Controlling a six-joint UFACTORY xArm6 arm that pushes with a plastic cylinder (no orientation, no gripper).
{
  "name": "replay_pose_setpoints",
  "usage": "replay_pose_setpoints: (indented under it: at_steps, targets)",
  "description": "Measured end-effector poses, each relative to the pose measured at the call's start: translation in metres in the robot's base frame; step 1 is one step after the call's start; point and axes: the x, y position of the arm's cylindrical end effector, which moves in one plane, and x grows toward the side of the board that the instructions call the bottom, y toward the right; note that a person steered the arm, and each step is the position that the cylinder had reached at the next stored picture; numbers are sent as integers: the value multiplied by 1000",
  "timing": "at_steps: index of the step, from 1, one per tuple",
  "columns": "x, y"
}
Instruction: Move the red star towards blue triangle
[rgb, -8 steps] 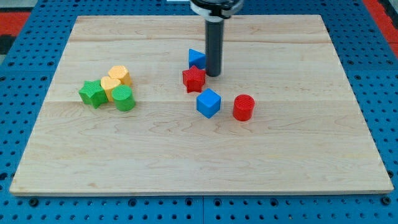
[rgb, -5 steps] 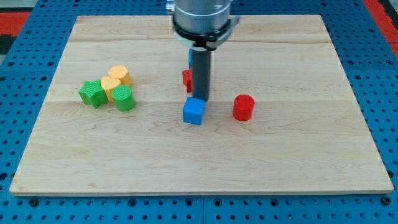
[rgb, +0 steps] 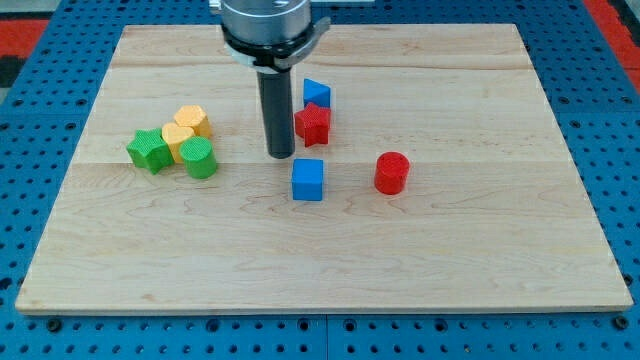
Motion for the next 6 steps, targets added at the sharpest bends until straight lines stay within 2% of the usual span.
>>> replay_pose_setpoints:
  at_steps: [1,3,5,6]
  targets:
    - [-7,17]
    - [-29,94]
    - [-61,135]
    - [-37,157]
